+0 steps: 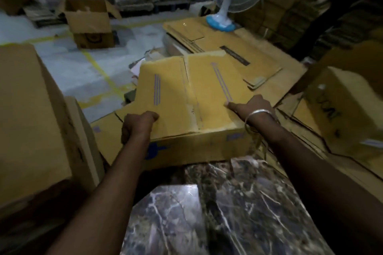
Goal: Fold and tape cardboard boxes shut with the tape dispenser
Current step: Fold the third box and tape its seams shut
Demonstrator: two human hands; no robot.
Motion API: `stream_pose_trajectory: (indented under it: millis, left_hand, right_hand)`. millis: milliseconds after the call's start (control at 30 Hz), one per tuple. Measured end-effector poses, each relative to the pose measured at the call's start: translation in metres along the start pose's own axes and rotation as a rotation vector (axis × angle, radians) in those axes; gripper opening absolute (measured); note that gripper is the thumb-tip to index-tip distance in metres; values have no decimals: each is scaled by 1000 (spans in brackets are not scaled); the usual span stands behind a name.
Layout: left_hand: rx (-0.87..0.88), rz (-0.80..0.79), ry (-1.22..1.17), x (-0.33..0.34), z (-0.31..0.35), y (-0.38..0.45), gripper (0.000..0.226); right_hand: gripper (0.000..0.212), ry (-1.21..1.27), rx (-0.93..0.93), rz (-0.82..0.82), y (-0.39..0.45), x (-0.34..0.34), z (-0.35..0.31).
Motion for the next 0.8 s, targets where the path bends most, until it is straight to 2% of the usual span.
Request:
stream_pose_trajectory:
  millis: [67,133,167,267,433,600,733,800]
  left_hand:
    - [62,-36,52,3,-5,-38,54]
    - [117,-100,113,11,-13,-76,53]
    - [148,-128,162,14,-18,-97,55]
    - [236,-148,279,22,-36,-150,64]
    - [353,-229,353,37,-75,-228,45]
    - [402,-317,378,49,-113,-269,47]
    - [458,-357,380,55,-135,-282,72]
    - [476,-363,425,55,-144,-285,64]
  right_hand:
    - [97,20,59,24,-32,-23,51]
    - [124,47,105,50,-62,-39,106]
    - [129,55,134,65,-79,-47,131]
    - [115,90,251,81,-141,-70,200]
    - [132,208,392,132,-225,-75,309]
    - [142,235,467,120,-301,-70,366]
    - [144,266,506,121,-342,-54,398]
    - [140,300,538,128,-360,-51,404]
Point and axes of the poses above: each hand's wrist, its own y-axis towards the middle knuckle, its own x-axis out of the palm, z = x × y, the point moved 9 cm from there along y, towards the middle knuckle, and after that the axes turned 11 degrees about y, right-handed, at the moved point
